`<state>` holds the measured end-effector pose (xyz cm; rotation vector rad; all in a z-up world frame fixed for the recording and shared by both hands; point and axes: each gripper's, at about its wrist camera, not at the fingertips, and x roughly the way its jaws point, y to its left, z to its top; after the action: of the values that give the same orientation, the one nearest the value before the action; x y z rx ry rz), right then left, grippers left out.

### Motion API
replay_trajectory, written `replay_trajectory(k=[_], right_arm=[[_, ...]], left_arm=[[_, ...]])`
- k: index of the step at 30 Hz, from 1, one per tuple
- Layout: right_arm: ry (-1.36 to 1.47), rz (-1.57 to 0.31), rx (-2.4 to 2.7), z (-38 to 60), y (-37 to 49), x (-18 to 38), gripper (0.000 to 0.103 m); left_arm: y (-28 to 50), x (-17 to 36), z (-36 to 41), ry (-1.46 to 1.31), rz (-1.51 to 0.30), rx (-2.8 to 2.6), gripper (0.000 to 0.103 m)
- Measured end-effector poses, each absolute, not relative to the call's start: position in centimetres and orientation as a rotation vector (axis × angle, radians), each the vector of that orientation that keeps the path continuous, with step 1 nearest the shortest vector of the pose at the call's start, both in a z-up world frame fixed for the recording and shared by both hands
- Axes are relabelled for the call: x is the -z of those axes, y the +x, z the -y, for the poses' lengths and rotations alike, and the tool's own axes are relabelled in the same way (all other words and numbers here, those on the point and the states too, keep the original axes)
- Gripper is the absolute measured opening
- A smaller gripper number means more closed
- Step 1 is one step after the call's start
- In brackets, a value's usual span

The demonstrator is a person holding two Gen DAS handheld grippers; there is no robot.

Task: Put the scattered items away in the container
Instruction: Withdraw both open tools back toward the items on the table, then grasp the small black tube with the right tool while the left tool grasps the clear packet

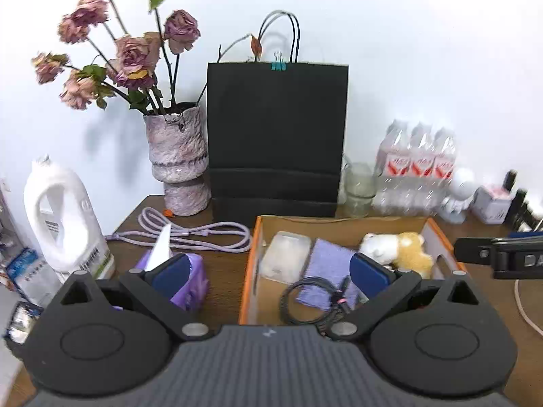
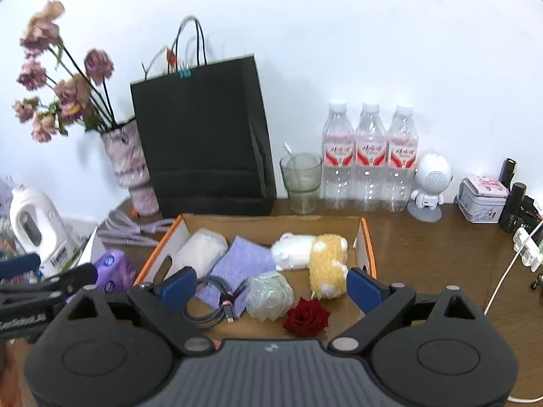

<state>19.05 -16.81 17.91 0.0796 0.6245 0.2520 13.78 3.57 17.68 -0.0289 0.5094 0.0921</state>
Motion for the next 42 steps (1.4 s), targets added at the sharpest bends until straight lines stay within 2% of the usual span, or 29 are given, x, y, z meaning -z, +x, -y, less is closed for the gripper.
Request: replay_trajectory(k=[14,20,31,36,42], right_arm=[[0.040,-0.519,-0.280,17.0,8.7,-10.3,0.098],[0.004,-0.560,-0.273,18.8,3.2,-6.3,0.098],[0.018,-0.628,-0.256,19.3,-4.1,-2.2,0.099],[0.032,-0.627,-0.271,19.2,-4.6,-1.8,0.099],[0.033,-0.640,-0.264,19.4,-1.9,-1.5,0.097]], left_arm=[[4.4,-9.8,-1.3,-0.023,-0.468,-0.009,0.103],[0.0,-6.0,0.3,-0.010,-0.517,0.011,0.103],[-6.2,-2.6,0.1,-0.064,-0.577,0.036,0.103],[-6.2,-2.1,0.0,-0.057,-0.595,0.030,0.103],[-2.6,-1.7,-0.1,-0.035,-0.630,0.045,0.102]])
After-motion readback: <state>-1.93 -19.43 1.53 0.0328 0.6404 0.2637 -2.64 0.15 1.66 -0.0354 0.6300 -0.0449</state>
